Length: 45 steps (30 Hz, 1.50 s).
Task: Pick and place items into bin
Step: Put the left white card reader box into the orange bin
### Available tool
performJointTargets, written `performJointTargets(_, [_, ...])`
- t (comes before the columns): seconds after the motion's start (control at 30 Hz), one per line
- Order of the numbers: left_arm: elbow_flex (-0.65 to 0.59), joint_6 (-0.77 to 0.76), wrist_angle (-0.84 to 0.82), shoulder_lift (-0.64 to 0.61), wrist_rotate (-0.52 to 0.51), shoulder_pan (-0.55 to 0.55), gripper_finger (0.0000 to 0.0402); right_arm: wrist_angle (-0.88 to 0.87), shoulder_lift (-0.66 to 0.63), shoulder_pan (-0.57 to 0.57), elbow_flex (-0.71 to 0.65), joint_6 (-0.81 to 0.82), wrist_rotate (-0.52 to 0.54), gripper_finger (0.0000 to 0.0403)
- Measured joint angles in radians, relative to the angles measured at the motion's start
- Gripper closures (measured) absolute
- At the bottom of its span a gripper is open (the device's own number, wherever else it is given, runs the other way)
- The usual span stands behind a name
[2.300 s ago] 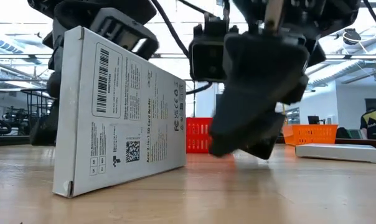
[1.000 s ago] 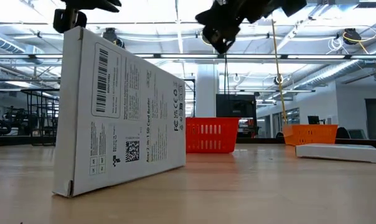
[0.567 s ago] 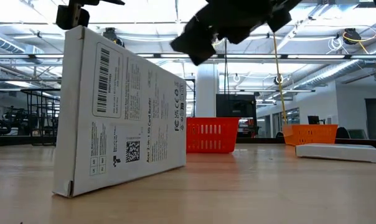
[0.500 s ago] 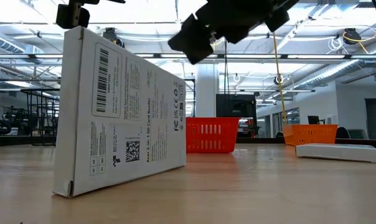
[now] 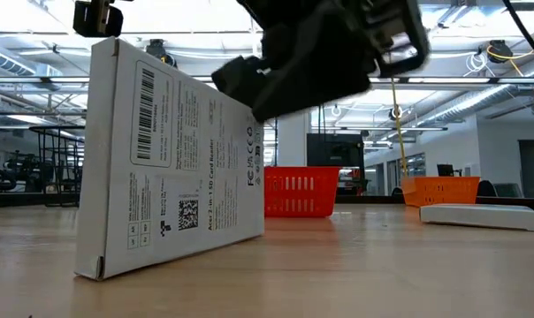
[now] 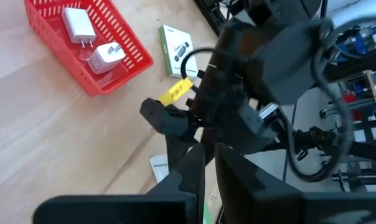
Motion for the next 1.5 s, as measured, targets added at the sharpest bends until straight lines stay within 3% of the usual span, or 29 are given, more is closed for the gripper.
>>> performJointTargets(0.13, [0.000, 0.001, 0.000, 0.000, 0.000, -0.006, 0.0360, -0.022, 0.008, 0.016, 0.001, -0.011, 0.080, 0.0187])
performJointTargets(0.23, [0.000, 0.015, -0.001, 0.000, 0.000, -0.006, 0.0360, -0.026, -0.001, 0.018, 0.001, 0.028, 0.090, 0.0221])
performJointTargets(0.43, [0.000, 0.035, -0.005, 0.000, 0.000, -0.006, 0.0360, -0.069, -0.025, 0.014, 0.002, 0.187, 0.080, 0.0363])
performJointTargets(0.67, [0.000, 0.061, -0.011, 0.000, 0.002, -0.006, 0.0360, -0.095, -0.146, -0.006, 0.001, 0.488, 0.087, 0.0365])
performJointTargets(0.8, [0.000, 0.060, -0.010, 0.000, 0.008, -0.006, 0.0360, -0.137, -0.268, -0.039, 0.001, 0.643, 0.169, 0.0365])
performJointTargets(1.17, [0.000, 0.067, 0.068, 0.000, -0.035, 0.022, 0.0360, -0.523, -0.550, -0.116, 0.001, 0.893, 0.544, 0.0365])
performJointTargets(1.5, [0.000, 0.172, 0.180, 0.000, 0.026, 0.075, 0.0360, -0.695, -0.785, -0.106, 0.000, 1.066, 0.885, 0.0365])
